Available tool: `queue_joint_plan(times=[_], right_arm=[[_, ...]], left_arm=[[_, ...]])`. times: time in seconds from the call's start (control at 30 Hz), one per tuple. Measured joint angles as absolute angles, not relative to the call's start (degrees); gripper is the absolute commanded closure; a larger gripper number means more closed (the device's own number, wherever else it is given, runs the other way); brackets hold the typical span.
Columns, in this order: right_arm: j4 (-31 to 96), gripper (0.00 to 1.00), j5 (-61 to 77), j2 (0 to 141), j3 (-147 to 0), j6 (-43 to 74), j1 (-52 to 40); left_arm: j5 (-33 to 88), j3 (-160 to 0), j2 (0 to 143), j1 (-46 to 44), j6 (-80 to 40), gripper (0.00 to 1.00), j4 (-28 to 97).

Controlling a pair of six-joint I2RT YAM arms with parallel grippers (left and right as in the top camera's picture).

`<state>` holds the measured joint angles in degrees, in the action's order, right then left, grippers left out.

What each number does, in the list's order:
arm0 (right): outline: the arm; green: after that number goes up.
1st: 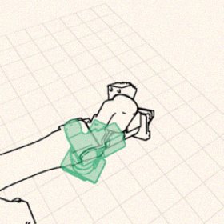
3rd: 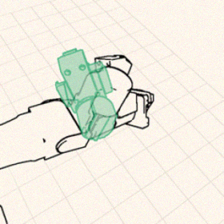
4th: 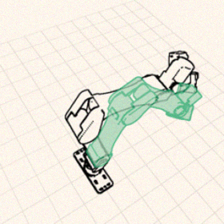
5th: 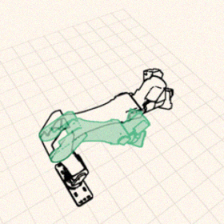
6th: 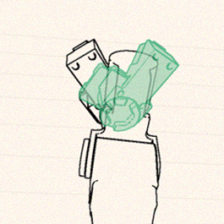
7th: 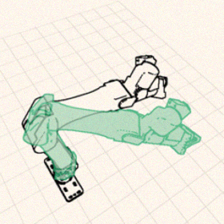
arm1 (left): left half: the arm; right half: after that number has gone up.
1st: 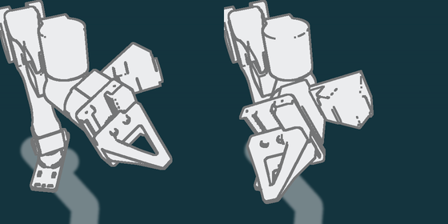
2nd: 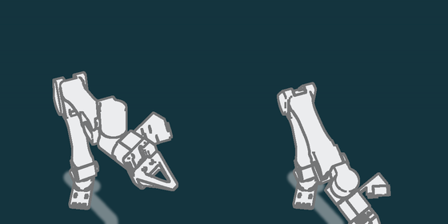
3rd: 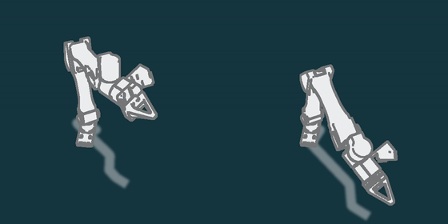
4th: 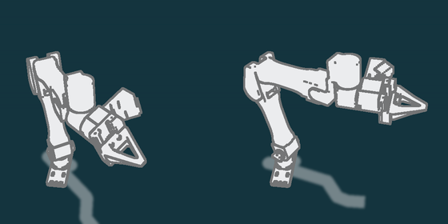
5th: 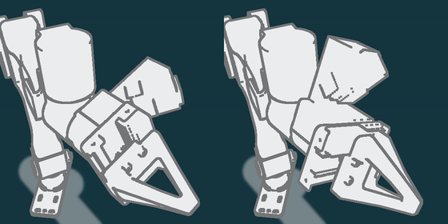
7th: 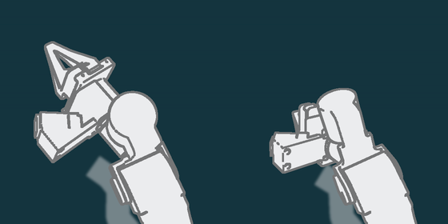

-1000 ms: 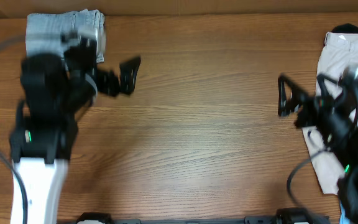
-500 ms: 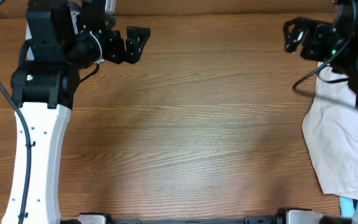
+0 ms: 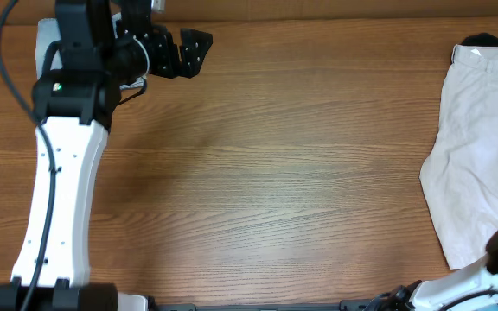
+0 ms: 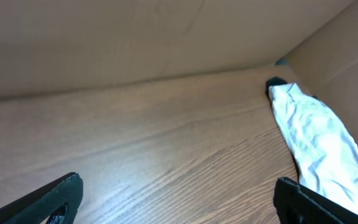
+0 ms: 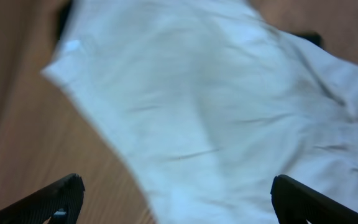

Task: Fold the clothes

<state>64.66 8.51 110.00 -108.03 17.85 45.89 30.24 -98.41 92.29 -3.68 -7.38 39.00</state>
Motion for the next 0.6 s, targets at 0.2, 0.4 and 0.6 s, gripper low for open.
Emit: queue_joint_plan(times=[0.2, 0.4, 0.6], right_arm=[[64.2, 0.01, 11.1, 118.2, -108.0, 17.8, 53.5], [61.8, 0.07, 12.5, 122.1, -107.6, 14.6, 56.7], [59.9, 0.19, 10.6, 125.0, -106.5, 11.8, 58.5]], left_arm=[[30.3, -98.4, 98.2, -3.7, -8.5, 0.00, 39.1], [30.3, -98.4, 99.4, -3.7, -8.7, 0.00, 39.1], [30.2, -98.4, 99.7, -3.8, -8.7, 0.00, 39.0]])
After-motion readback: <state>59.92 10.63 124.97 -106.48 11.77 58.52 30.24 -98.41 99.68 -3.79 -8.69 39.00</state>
